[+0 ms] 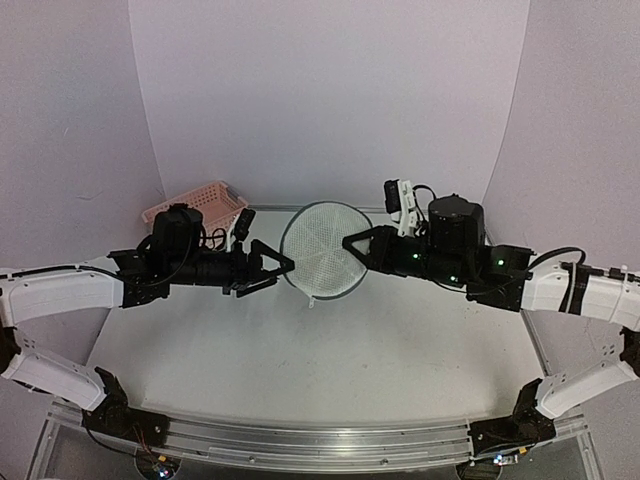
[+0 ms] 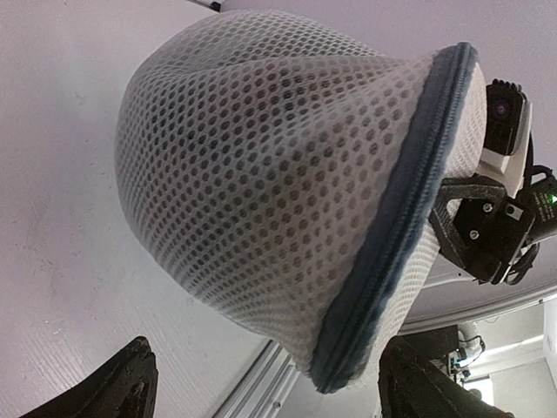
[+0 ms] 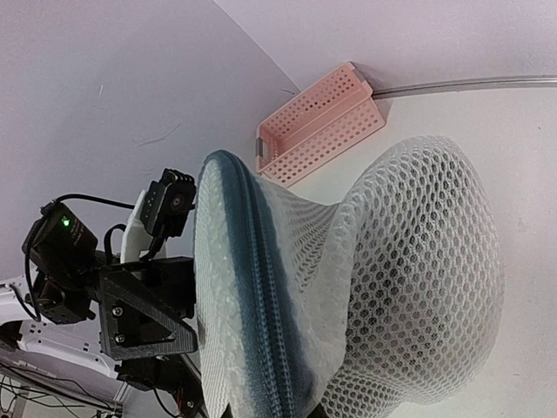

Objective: Unzip the laundry bag and remove the bra
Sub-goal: Pass from the right arm to the left

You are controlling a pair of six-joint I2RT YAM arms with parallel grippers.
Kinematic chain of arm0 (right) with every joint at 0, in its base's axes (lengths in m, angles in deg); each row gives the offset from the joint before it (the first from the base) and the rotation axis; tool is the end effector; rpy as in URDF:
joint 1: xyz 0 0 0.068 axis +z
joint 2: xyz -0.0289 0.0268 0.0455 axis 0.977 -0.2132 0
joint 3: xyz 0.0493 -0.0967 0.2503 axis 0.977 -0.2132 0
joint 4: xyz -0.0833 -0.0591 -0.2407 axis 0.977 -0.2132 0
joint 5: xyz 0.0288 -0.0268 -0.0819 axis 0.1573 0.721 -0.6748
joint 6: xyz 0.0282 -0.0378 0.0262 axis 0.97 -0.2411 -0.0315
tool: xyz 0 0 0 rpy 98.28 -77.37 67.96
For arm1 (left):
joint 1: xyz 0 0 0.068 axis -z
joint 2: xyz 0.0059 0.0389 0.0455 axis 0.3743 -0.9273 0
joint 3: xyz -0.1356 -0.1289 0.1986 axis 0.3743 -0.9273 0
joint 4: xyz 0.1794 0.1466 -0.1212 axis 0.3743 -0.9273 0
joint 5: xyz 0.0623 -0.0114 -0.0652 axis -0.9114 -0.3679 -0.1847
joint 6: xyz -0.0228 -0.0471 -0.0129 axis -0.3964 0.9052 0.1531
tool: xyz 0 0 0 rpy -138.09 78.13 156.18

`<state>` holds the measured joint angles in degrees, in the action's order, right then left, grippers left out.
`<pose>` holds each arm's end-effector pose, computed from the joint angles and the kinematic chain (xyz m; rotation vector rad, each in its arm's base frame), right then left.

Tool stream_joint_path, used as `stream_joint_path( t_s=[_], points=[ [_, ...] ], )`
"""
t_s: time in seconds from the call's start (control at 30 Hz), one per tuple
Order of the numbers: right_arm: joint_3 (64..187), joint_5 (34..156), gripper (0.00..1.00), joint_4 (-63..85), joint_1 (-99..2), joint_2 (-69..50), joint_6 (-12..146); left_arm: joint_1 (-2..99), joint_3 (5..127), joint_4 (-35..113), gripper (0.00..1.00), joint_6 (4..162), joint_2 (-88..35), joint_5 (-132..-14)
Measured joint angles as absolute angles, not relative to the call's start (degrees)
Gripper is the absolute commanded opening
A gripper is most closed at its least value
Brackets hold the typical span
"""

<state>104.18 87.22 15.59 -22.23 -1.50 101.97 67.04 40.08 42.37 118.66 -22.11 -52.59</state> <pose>0.1704 0.2473 0.3182 -0.2298 1.9757 1.1600 0.1864 -0.2108 0.2817 0.3448 2.1623 -1.4874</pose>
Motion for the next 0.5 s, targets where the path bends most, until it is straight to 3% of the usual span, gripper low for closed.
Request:
stream_joint_path(
  t_s=[0.5],
  points=[
    [104.2, 86.8, 0.0, 20.2, -20.5, -5.3, 105.4, 67.0, 37.3, 52.0, 0.64, 125.5, -21.6, -49.5]
  ],
)
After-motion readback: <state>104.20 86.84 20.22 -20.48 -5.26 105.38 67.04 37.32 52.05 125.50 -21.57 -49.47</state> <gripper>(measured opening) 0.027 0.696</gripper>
